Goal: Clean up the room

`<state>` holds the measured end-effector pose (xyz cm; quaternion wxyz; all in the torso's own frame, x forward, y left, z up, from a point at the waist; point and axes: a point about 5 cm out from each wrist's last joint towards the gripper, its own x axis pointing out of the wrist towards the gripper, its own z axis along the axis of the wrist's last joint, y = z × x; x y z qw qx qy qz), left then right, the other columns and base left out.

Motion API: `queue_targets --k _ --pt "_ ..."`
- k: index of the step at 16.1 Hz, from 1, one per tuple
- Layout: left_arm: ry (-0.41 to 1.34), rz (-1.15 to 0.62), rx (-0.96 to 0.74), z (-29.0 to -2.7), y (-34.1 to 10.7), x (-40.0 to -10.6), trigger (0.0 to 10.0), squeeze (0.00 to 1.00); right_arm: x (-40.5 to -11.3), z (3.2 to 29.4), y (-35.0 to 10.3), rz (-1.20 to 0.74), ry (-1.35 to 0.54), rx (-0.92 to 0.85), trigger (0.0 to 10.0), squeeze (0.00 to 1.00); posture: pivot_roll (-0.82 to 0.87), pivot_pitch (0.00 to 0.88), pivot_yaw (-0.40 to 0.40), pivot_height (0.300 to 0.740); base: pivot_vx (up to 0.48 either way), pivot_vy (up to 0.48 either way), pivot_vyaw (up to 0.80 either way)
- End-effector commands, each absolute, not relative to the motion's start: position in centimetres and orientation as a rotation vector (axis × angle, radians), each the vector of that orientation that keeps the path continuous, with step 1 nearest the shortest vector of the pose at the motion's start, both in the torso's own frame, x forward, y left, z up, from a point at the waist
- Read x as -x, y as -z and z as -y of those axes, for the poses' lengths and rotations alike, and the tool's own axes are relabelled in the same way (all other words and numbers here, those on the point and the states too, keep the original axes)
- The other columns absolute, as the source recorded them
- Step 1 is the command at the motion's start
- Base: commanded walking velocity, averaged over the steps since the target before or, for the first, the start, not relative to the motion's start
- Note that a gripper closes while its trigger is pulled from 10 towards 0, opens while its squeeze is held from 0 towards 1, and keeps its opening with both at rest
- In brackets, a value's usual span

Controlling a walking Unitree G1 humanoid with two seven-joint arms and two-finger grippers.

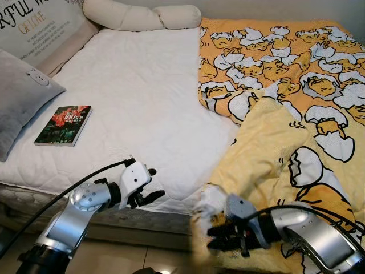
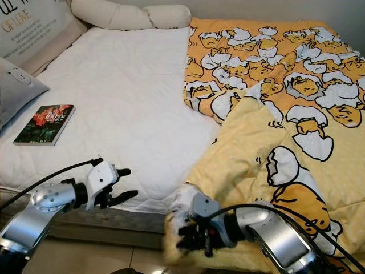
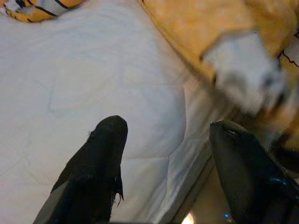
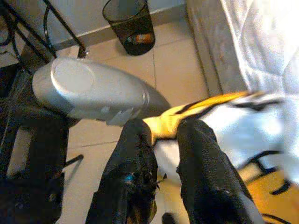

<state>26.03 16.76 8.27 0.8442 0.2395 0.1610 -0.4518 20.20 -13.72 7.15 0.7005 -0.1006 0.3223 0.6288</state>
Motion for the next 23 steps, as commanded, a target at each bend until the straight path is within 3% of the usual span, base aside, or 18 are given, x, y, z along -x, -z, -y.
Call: queue_targets --k 1,6,10,12,17,23 --pt "0.955 -0.342 -0.52 -16.8 -8.3 -26.2 10.0 0.0 -20.9 14.0 -7.3 -0.721 -1.357 0.242 10.0 1.0 -0.1 0.0 0.086 0.74 0.0 0.0 0.0" --pt "0.927 -0.331 -0.521 -16.9 -8.4 -26.8 10.0 0.0 -22.3 13.9 -7.4 -0.689 -1.259 0.251 10.0 1.0 -0.1 0.0 0.084 0.74 0.0 0.0 0.0" --pt "0.885 -0.302 -0.493 -16.6 -8.4 -26.9 10.0 0.0 -26.9 14.5 -5.5 -0.647 -0.765 0.329 10.0 1.0 -0.09 0.0 0.064 0.74 0.0 0.0 0.0" --pt "0.884 -0.298 -0.487 -16.3 -8.3 -26.7 10.0 0.0 -28.5 14.4 -5.3 -0.612 -0.648 0.373 10.0 1.0 -0.08 0.0 0.059 0.74 0.0 0.0 0.0" --pt "0.905 -0.287 -0.493 -15.5 -8.5 -26.5 10.0 0.0 -32.5 13.1 -4.1 -0.644 -0.477 0.428 10.0 1.0 -0.03 0.0 0.024 0.74 0.0 0.0 0.0" --pt "0.94 -0.278 -0.485 -15.5 -9.9 -24.8 10.0 0.0 -34.1 12.6 -4.3 -0.672 -0.414 0.409 10.0 1.0 0.02 0.0 0.012 0.74 0.0 0.0 0.0"
